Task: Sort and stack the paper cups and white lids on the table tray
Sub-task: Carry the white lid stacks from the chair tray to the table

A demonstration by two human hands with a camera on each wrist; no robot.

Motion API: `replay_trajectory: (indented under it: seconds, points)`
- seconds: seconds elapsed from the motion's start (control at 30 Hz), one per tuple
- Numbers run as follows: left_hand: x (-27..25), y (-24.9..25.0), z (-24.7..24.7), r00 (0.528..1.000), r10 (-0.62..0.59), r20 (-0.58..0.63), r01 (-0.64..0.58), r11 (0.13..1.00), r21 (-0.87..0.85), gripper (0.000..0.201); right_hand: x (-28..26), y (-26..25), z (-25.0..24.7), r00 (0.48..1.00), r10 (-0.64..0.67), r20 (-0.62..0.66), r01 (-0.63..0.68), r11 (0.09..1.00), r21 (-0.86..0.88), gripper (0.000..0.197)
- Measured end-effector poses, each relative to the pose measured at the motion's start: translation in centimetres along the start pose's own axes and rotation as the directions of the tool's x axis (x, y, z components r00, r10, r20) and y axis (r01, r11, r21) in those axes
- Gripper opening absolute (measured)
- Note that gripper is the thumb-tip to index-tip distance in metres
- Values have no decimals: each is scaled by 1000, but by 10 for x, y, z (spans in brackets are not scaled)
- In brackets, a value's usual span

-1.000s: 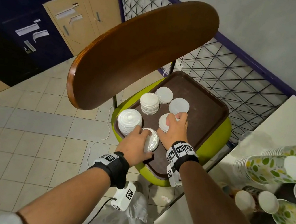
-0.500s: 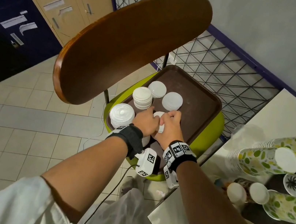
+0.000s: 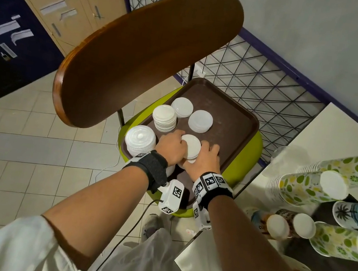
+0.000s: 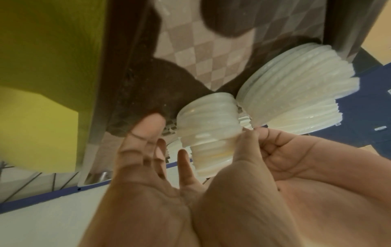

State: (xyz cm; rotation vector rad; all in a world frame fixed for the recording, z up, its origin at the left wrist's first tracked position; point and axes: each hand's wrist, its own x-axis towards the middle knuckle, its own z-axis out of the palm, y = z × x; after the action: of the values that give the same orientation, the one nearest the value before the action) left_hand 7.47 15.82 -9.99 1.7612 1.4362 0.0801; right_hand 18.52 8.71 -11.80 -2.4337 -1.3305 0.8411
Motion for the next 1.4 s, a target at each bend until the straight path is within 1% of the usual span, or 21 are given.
replay_trajectory:
  seconds: [0.07, 0.1, 0.17, 0.27, 0.33, 0.4, 0.43, 0.5, 0.53, 0.6, 0.63, 0.73, 0.83, 0.97, 1.03, 1.07, 1.17, 1.2, 1.4]
  points:
    - [1, -1, 1, 1000, 1, 12, -1, 1000, 18, 47, 0, -1, 1, 997, 61, 50, -61, 998, 6, 78]
    - [1, -1, 1, 1000, 5, 18, -5, 1000, 28, 46, 1, -1, 1, 994, 88, 67, -90, 996, 26, 76]
    - [0, -1, 0, 1000, 12, 24, -13, 999, 39, 45, 7, -3, 2, 986, 125, 107, -134, 987, 85, 78]
    - [-1, 1, -2, 1000, 16, 26, -17, 999, 41, 44, 15, -8, 5, 972, 140, 187, -158, 984, 83, 86]
    - [-1, 2, -3, 999, 17, 33, -18, 999, 37, 43, 19, -6, 7, 965, 158, 211, -184, 977, 112, 89]
    - [-1, 2, -4, 999, 19, 35, -21, 999, 42, 43, 18, -5, 5, 962, 168, 216, -212, 957, 198, 86]
    - [-1, 2, -4, 999, 21, 32, -23, 999, 46, 42, 16, -5, 3, 962, 181, 204, -234, 933, 273, 85]
    - [0, 3, -5, 999, 27, 29, -29, 998, 53, 40, 16, -4, 0, 956, 234, 178, -290, 847, 446, 88]
    - [0, 4, -5, 999, 32, 28, -34, 998, 58, 39, 16, -5, -2, 948, 254, 193, -318, 795, 516, 82]
    - [0, 6, -5, 999, 37, 25, -39, 997, 66, 38, 17, -7, -5, 938, 258, 233, -348, 718, 603, 55]
    - [1, 7, -6, 999, 37, 23, -39, 997, 68, 38, 15, -8, -8, 939, 262, 222, -343, 708, 618, 47]
    - [1, 9, -5, 999, 31, 19, -32, 997, 70, 38, 12, -8, -8, 948, 276, 156, -313, 728, 610, 35]
    - [2, 10, -3, 999, 34, 20, -35, 997, 61, 39, 11, -6, -8, 942, 284, 177, -329, 690, 645, 28]
    - [2, 9, -4, 1000, 20, 13, -20, 1000, 4, 41, 14, -8, -8, 955, 273, 118, -282, 706, 650, 35]
    - [2, 8, -4, 1000, 10, 7, -10, 1000, -29, 41, 16, -9, -8, 957, 265, 115, -273, 702, 657, 40]
    - [2, 7, -5, 1000, 8, 2, -8, 999, -44, 41, 17, -9, -7, 957, 263, 125, -276, 685, 675, 41]
    - [2, 7, -6, 1000, 6, -11, -6, 996, -85, 38, 18, -5, -6, 944, 278, 178, -314, 590, 744, 46]
    - [2, 8, -7, 1000, 3, -10, -4, 996, -92, 38, 18, -4, -6, 943, 283, 177, -315, 575, 755, 46]
    - [2, 12, -7, 1000, -26, 9, 26, 993, -114, 35, 18, -4, -2, 953, 273, 132, -273, 585, 764, 50]
